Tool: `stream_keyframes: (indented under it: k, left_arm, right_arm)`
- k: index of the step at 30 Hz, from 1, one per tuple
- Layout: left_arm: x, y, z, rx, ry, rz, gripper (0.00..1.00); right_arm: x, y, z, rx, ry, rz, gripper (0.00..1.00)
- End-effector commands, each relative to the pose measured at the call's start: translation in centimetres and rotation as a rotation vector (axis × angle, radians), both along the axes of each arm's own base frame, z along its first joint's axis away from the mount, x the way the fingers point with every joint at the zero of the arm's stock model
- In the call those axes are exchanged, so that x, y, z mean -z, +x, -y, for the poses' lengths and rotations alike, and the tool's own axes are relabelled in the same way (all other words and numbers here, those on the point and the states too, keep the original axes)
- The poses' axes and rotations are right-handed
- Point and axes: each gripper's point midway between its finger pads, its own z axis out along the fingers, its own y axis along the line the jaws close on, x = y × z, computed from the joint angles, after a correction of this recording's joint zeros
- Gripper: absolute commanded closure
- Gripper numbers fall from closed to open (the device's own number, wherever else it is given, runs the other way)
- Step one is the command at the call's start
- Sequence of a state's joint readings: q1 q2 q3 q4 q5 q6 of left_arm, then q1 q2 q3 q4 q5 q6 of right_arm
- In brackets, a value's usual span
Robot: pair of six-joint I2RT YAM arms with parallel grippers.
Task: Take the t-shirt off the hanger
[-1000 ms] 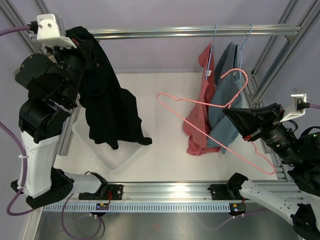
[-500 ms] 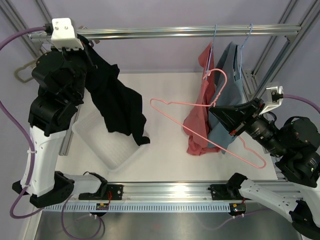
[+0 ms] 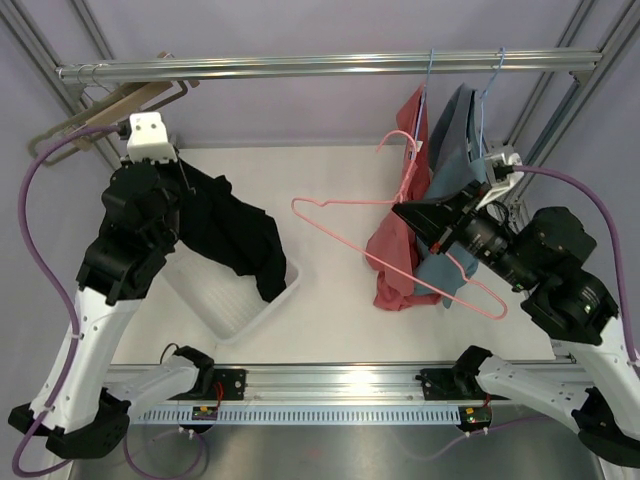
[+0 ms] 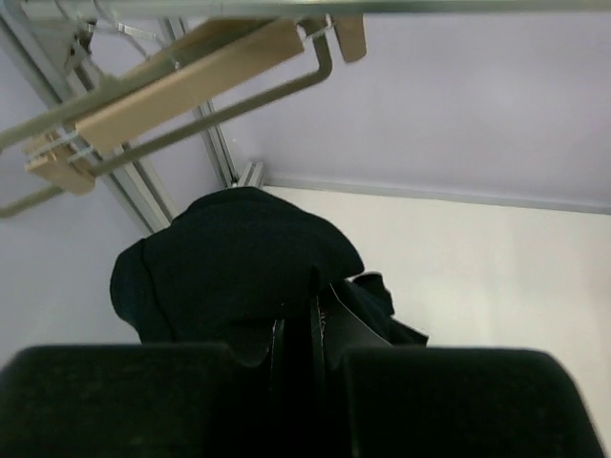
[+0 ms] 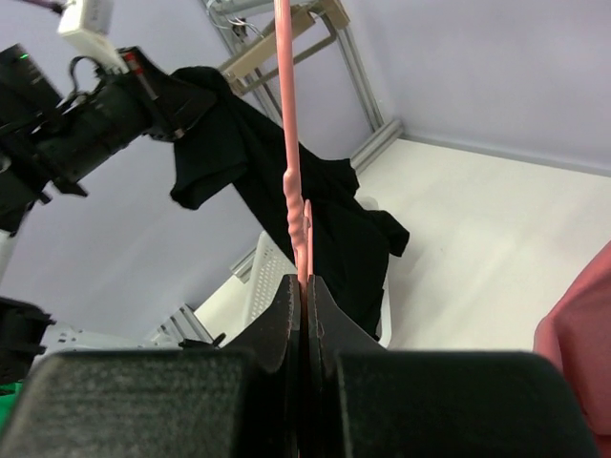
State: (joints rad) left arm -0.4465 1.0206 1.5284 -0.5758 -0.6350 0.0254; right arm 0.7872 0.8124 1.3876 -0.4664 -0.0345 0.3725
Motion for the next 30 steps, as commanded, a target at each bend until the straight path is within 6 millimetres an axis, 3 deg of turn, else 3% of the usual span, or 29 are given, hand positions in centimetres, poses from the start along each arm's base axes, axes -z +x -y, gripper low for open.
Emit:
stream_keyframes:
  k: [1,2,3,8,12,13,15,16,17,18,19,20,21,22,24,25,27,28,30]
  left_arm:
    - [3.5,-1.3,-0.2,0.003,-0.075,-0.028,1.0]
    - [5.4,-1.2,0.8,0.038,-0.119,-0.062,1.0]
    - [9.1,-1.1,1.4,0.046,-0.142,-0.13,1.0]
    - [17.1,-1.2,3.9,0.11,-0.237,-0.292,0.96]
    - [20.5,-1.5,3.9,0.072,-0.276,-0.38,0.89]
    - [21.1,-1.6,4.1,0.07,-0.292,-0.401,0.89]
    - [23.4,-1.9,4.0,0.06,-0.285,-0.46,0.72]
    - [24.1,-1.9,3.8,0.05,-0.277,-0.481,0.53]
    - [24.6,-1.8,3.3,0.029,-0.277,-0.496,0.13]
    - [24.9,-1.5,3.2,0.024,-0.276,-0.515,0.03]
    - [24.6,-1.4,3.7,0.06,-0.291,-0.522,0.01]
    - [24.0,-1.2,3.7,0.068,-0.305,-0.512,0.01]
    - [21.9,-1.1,3.9,0.092,-0.327,-0.46,0.01]
    - [20.7,-1.3,4.1,0.115,-0.344,-0.431,0.01]
    - [18.3,-2.1,4.9,0.179,-0.386,-0.372,0.01]
    - [16.3,-3.1,4.6,0.195,-0.409,-0.303,0.01]
    - [15.1,-4.1,3.9,0.191,-0.421,-0.247,0.01]
    - [15.0,-5.0,3.3,0.181,-0.424,-0.218,0.01]
    - [15.6,-5.7,2.9,0.176,-0.428,-0.211,0.01]
  right_arm:
    - [-1.1,2.1,-1.0,0.043,-0.008,0.031,1.0]
    - [-1.3,2.6,-1.3,0.057,-0.013,0.031,1.0]
    - [-1.1,3.6,-2.0,0.078,-0.035,0.029,1.0]
    - [-0.4,7.1,-3.8,0.178,-0.135,0.035,1.0]
    - [0.5,10.4,-6.0,0.227,-0.213,0.041,1.0]
    - [-0.2,10.8,-6.3,0.234,-0.21,0.051,1.0]
    - [0.9,12.5,-7.7,0.247,-0.259,0.044,1.0]
    - [0.1,13.0,-8.1,0.253,-0.252,0.057,1.0]
    - [0.0,13.5,-8.4,0.261,-0.267,0.062,1.0]
    - [1.0,14.8,-9.4,0.278,-0.299,0.05,1.0]
    - [-0.5,15.2,-9.5,0.292,-0.28,0.07,1.0]
    - [-0.5,15.8,-9.8,0.303,-0.3,0.075,1.0]
    - [0.4,17.1,-10.8,0.318,-0.328,0.065,1.0]
    - [-1.2,17.4,-10.9,0.331,-0.302,0.087,1.0]
    - [-0.4,19.2,-12.2,0.357,-0.334,0.089,1.0]
    - [-1.7,19.6,-12.3,0.372,-0.311,0.109,1.0]
    - [-0.7,21.6,-13.5,0.41,-0.342,0.113,1.0]
    - [-2.1,21.9,-13.7,0.422,-0.314,0.135,1.0]
    - [-2.8,23.4,-14.7,0.451,-0.299,0.151,1.0]
